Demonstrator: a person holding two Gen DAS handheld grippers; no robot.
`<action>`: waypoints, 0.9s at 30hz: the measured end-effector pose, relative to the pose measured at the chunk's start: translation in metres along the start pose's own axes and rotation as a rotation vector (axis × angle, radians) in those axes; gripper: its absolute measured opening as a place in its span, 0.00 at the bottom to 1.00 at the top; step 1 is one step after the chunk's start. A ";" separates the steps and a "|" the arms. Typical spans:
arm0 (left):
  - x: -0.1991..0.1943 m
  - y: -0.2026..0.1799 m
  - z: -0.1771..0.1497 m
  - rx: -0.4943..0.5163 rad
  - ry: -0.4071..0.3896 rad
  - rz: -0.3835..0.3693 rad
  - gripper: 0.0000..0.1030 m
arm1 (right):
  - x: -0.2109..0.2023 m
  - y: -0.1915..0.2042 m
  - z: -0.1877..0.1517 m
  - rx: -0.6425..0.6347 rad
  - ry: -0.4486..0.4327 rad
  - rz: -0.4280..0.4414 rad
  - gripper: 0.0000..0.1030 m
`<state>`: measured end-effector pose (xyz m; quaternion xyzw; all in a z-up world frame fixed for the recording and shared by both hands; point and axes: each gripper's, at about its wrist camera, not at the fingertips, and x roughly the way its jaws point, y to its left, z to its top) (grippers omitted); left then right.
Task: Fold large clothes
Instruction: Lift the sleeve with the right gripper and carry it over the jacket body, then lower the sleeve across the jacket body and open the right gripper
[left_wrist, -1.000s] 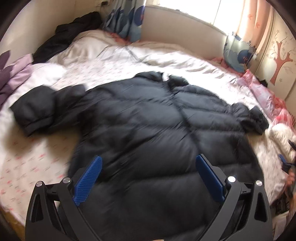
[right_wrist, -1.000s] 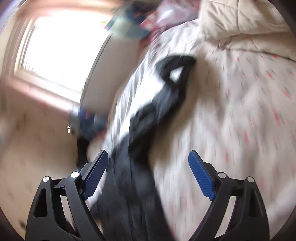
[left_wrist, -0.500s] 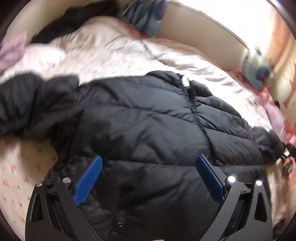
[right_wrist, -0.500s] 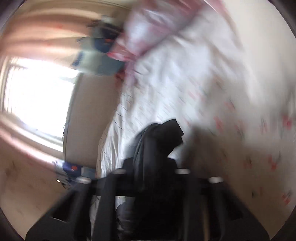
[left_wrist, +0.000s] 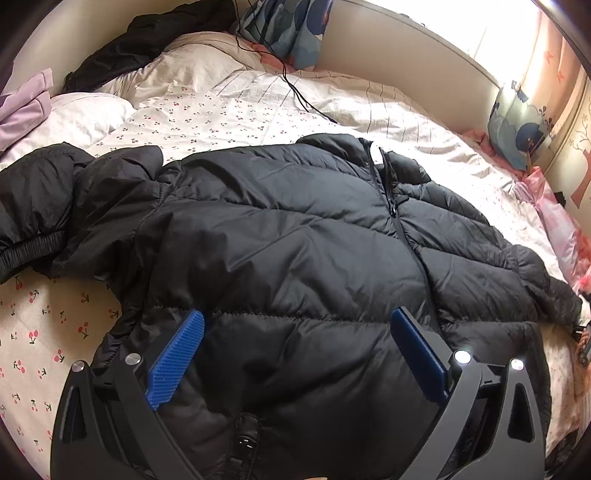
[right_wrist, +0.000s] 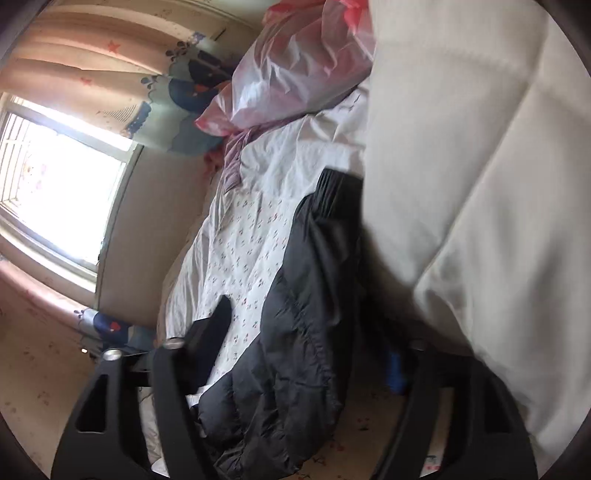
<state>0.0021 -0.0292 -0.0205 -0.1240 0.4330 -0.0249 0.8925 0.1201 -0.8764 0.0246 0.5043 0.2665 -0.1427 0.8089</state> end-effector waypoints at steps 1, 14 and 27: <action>0.001 0.000 0.000 0.001 0.003 0.002 0.94 | 0.000 0.000 -0.001 0.004 -0.006 -0.015 0.76; 0.001 0.009 0.001 -0.034 -0.003 0.023 0.94 | -0.039 0.087 -0.003 -0.233 -0.174 0.132 0.03; -0.015 -0.007 -0.002 0.071 -0.049 0.105 0.94 | -0.057 0.272 -0.102 -0.437 -0.135 0.448 0.03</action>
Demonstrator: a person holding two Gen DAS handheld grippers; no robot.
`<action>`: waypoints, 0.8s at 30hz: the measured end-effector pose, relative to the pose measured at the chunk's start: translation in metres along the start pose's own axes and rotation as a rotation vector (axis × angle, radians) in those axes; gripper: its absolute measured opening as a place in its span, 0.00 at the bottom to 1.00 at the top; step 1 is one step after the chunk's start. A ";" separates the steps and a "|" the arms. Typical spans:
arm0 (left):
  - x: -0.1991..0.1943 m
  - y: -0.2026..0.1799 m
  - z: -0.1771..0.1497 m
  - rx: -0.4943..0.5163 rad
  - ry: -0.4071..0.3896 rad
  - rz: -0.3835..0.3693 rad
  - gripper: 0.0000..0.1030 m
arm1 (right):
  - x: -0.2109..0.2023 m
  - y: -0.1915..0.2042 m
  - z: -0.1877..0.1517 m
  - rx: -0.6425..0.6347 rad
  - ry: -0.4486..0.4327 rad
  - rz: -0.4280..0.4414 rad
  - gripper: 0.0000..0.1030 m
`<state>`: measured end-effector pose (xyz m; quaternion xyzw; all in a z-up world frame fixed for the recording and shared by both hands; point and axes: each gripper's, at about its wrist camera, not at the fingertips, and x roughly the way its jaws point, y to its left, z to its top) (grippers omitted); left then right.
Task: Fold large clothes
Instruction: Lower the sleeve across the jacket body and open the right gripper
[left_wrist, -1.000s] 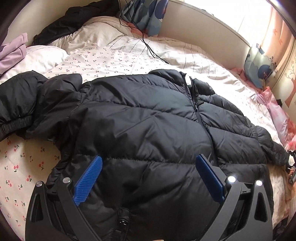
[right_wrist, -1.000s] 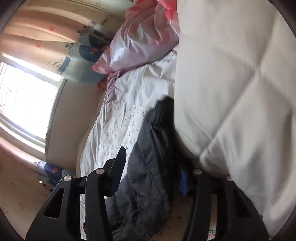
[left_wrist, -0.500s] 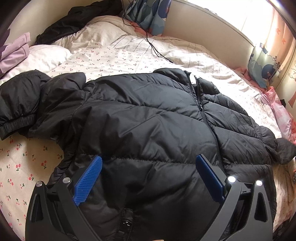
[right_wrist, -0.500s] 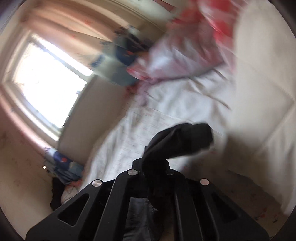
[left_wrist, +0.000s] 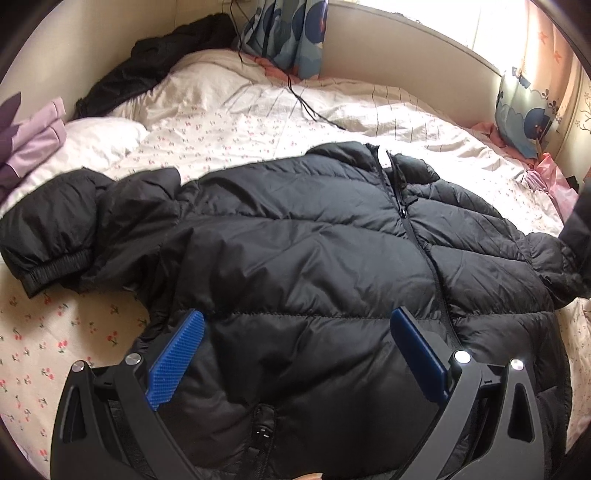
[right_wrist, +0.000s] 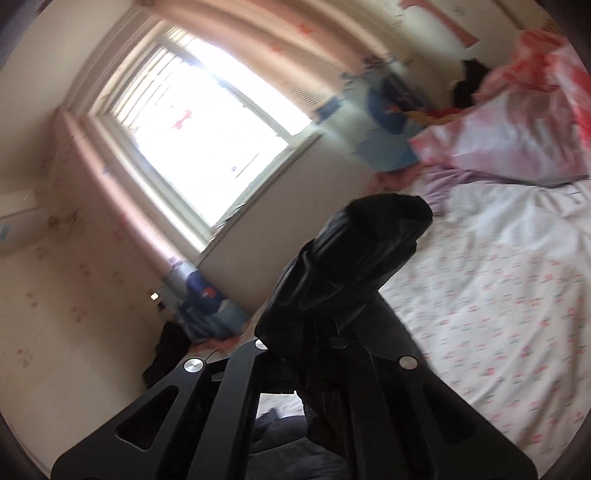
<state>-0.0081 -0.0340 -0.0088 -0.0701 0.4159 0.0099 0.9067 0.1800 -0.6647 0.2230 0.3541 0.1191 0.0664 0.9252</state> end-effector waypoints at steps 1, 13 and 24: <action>-0.003 0.000 0.001 0.004 -0.009 0.005 0.94 | 0.008 0.019 -0.008 -0.019 0.017 0.026 0.03; -0.024 0.004 0.000 0.059 -0.058 0.037 0.94 | 0.065 0.171 -0.115 -0.141 0.184 0.214 0.03; -0.033 0.010 -0.001 0.068 -0.076 0.047 0.94 | 0.101 0.201 -0.175 -0.095 0.269 0.304 0.03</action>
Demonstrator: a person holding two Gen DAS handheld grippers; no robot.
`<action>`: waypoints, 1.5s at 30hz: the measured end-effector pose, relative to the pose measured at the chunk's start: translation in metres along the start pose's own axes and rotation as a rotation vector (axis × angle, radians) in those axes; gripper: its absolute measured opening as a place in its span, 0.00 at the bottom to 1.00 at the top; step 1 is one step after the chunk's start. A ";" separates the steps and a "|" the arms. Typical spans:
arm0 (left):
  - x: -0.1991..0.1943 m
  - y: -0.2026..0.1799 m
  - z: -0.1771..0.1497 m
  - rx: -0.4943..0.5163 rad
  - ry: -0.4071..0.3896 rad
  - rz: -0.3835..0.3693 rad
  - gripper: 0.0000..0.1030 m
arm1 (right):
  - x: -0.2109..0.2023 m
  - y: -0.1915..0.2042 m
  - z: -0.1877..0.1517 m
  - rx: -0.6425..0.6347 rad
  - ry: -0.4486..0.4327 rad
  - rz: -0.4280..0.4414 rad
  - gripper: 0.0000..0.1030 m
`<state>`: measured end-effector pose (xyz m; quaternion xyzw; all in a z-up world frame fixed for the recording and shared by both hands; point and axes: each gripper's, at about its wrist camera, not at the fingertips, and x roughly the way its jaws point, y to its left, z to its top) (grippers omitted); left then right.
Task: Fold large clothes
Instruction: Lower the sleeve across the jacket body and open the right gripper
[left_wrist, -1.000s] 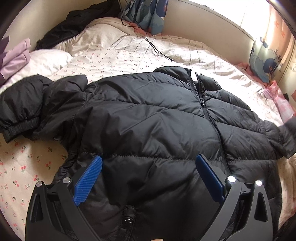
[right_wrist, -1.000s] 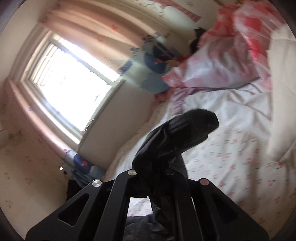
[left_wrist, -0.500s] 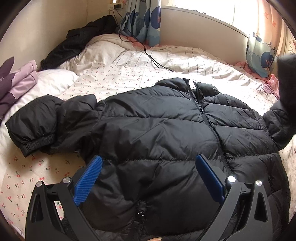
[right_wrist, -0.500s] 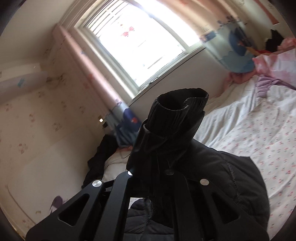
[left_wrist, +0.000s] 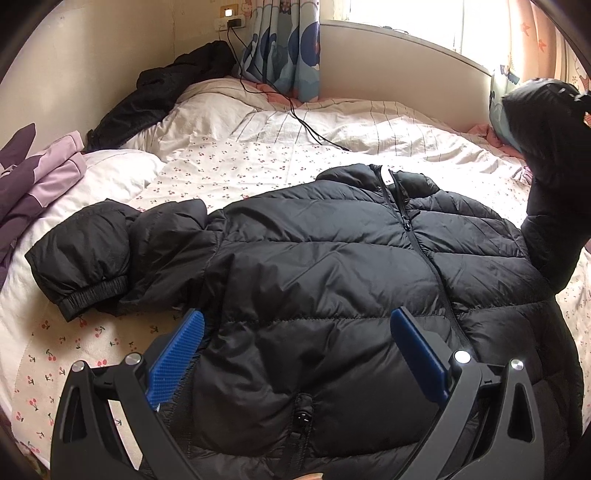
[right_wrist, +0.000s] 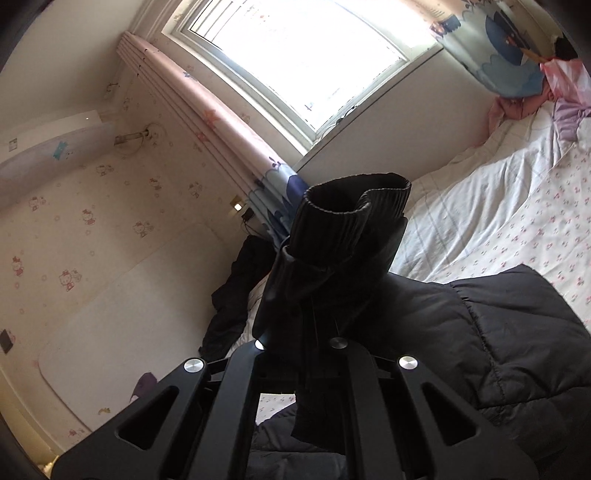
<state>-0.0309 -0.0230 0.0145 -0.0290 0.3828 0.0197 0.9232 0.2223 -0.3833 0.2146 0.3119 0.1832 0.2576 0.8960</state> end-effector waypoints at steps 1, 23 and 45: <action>-0.002 0.000 0.000 0.003 -0.006 0.001 0.94 | 0.004 0.000 -0.003 0.005 0.005 0.009 0.03; -0.029 0.018 0.005 0.001 -0.075 -0.012 0.94 | 0.120 0.017 -0.133 0.102 0.208 0.122 0.03; -0.013 0.099 0.011 -0.253 0.006 -0.035 0.94 | 0.208 0.001 -0.272 -0.074 0.671 -0.026 0.08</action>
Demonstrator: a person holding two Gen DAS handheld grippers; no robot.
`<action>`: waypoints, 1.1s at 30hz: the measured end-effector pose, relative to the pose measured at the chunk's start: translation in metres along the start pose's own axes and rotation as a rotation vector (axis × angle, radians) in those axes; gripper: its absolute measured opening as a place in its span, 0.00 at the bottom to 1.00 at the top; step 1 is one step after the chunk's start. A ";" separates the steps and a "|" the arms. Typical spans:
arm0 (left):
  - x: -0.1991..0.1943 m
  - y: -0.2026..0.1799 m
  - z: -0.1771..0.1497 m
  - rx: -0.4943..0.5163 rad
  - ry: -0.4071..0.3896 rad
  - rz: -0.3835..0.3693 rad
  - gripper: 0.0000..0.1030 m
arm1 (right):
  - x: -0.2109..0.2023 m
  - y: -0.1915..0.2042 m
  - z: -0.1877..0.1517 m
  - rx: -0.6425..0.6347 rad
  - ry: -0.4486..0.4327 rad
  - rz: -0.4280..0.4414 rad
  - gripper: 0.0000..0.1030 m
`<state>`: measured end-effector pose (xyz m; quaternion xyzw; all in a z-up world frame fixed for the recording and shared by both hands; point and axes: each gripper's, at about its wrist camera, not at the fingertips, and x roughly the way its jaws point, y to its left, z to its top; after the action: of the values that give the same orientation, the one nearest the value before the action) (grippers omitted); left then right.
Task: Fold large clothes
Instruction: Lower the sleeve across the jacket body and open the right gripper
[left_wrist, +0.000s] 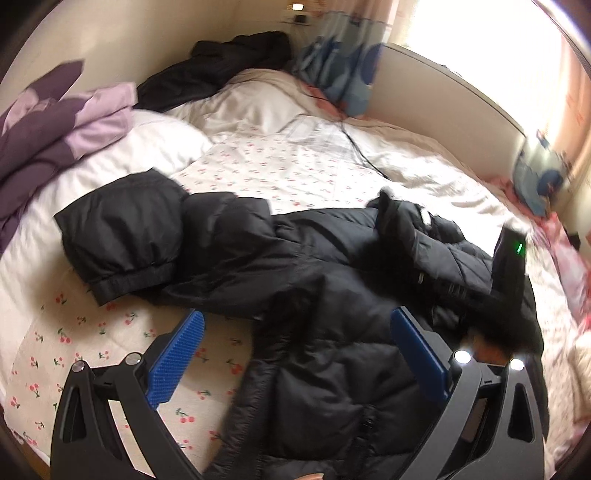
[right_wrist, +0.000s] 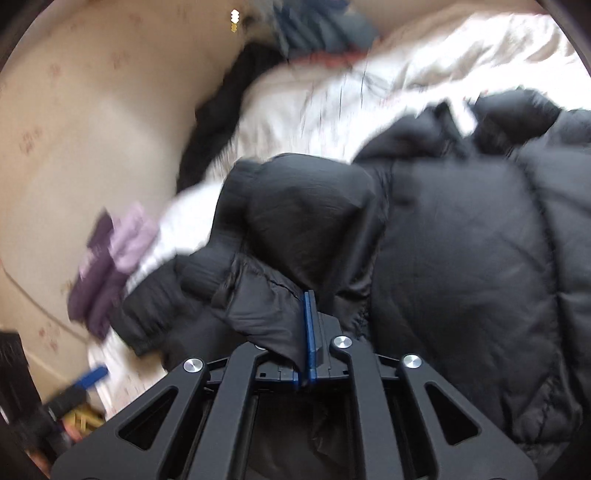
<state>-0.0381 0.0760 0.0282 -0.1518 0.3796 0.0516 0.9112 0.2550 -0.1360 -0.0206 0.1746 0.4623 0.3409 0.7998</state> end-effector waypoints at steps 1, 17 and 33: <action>0.001 0.005 0.001 -0.017 0.002 0.001 0.94 | 0.007 0.000 -0.003 -0.002 0.045 -0.017 0.11; -0.025 0.132 0.033 -0.188 -0.046 0.032 0.94 | -0.028 0.048 -0.018 -0.050 0.064 -0.060 0.79; -0.015 0.158 0.023 -0.147 -0.012 0.056 0.94 | -0.106 -0.008 -0.089 0.290 -0.104 0.093 0.85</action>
<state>-0.0658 0.2337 0.0166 -0.2071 0.3733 0.1058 0.8981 0.1460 -0.2200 -0.0052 0.3267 0.4558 0.2976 0.7726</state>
